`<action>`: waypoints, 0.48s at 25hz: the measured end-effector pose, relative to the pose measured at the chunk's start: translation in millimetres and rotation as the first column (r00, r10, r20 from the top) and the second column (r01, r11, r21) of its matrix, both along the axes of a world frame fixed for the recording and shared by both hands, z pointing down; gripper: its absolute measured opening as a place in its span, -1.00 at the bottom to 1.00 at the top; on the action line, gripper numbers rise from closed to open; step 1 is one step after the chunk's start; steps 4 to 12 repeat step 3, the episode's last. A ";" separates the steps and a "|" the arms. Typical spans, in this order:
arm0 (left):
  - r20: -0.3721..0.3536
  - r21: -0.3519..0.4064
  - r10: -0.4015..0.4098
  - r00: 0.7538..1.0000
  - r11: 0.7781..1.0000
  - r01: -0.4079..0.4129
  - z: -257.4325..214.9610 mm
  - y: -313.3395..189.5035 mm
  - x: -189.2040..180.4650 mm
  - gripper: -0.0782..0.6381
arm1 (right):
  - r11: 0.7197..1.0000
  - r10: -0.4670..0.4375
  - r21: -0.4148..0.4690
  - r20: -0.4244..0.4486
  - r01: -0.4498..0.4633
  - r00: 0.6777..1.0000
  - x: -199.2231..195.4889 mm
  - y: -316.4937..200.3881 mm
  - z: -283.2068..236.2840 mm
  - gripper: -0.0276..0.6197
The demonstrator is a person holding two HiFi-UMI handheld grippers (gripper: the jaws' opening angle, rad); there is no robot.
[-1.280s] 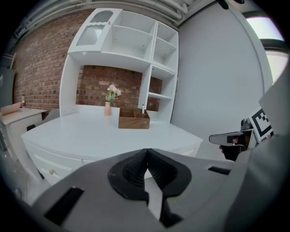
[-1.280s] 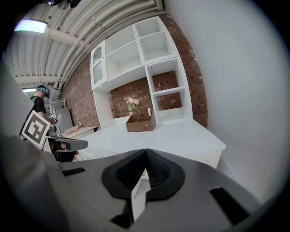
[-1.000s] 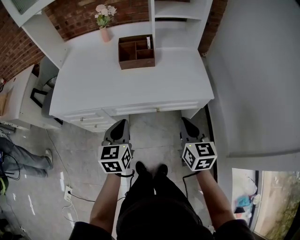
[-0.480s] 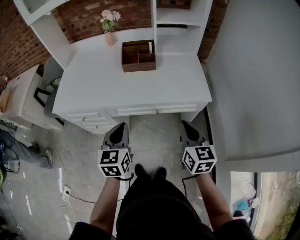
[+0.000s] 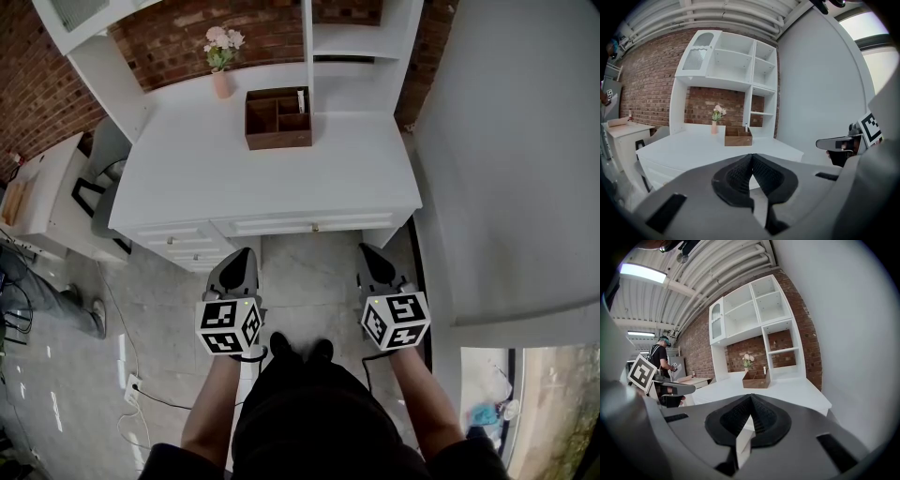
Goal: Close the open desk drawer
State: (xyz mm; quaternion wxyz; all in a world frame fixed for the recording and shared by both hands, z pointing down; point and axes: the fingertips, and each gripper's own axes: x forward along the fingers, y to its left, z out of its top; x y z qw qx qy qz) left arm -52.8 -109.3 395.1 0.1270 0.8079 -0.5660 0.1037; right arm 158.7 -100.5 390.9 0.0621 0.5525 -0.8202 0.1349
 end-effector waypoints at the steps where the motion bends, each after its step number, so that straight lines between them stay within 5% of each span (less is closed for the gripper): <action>1: 0.000 -0.001 -0.001 1.000 1.000 0.001 0.0 0.5 0.7 -0.75 | 1.000 -0.002 0.003 -0.001 0.002 1.000 0.1 0.7 -0.4 -0.91; 12: 0.000 -0.005 -0.002 1.000 1.000 0.002 0.4 1.6 2.1 -0.75 | 1.000 -0.006 0.008 -0.004 0.006 1.000 0.3 2.5 -0.8 -0.90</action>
